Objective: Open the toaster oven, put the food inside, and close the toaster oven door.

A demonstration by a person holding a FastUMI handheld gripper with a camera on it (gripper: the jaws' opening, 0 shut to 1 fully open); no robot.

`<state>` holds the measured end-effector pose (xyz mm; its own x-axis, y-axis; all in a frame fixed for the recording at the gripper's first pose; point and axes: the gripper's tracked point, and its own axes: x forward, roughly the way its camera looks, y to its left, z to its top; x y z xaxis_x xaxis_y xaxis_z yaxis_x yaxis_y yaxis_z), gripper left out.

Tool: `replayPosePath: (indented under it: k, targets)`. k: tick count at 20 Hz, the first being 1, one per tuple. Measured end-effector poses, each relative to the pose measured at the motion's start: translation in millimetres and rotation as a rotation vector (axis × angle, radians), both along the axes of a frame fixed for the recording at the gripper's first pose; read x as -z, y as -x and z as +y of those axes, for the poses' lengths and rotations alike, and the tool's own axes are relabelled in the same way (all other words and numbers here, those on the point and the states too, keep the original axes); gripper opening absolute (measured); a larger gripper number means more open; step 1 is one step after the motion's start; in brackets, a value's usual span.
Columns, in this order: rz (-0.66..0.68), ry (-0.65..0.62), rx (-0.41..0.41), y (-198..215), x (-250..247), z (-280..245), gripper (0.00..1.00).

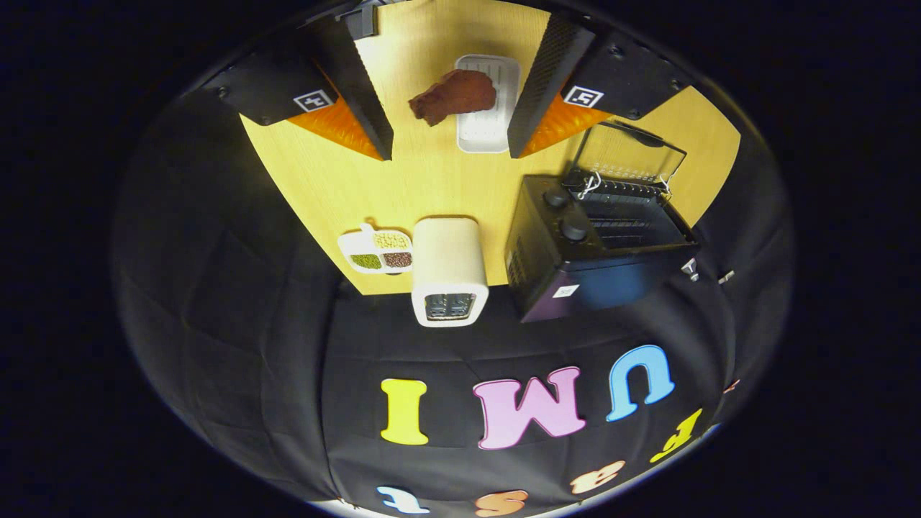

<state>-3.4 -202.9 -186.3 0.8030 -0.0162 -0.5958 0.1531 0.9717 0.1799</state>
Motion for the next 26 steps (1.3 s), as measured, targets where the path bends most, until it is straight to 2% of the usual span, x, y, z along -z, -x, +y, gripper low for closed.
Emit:
replayPosePath:
  k: [4, 10, 11, 14, 15, 16, 21, 24, 26]
  targets:
    - [0.097, -0.134, -0.004, 1, 31, -14, 0.98]
    - [0.262, -0.315, -0.096, 10, 72, 2, 0.95]
    - [0.281, -0.346, -0.113, 11, 76, 7, 0.86]
    - [0.336, -0.402, -0.153, 13, 87, 20, 0.7]
    - [0.343, -0.402, -0.161, 16, 88, 20, 0.5]
    - [0.359, -0.405, -0.168, 18, 89, 20, 0.39]
    - [0.379, -0.477, -0.155, 21, 85, 24, 0.19]
    - [0.35, -0.455, -0.142, 19, 79, 20, 0.14]
    - [0.341, -0.438, -0.095, 18, 73, 14, 0.15]
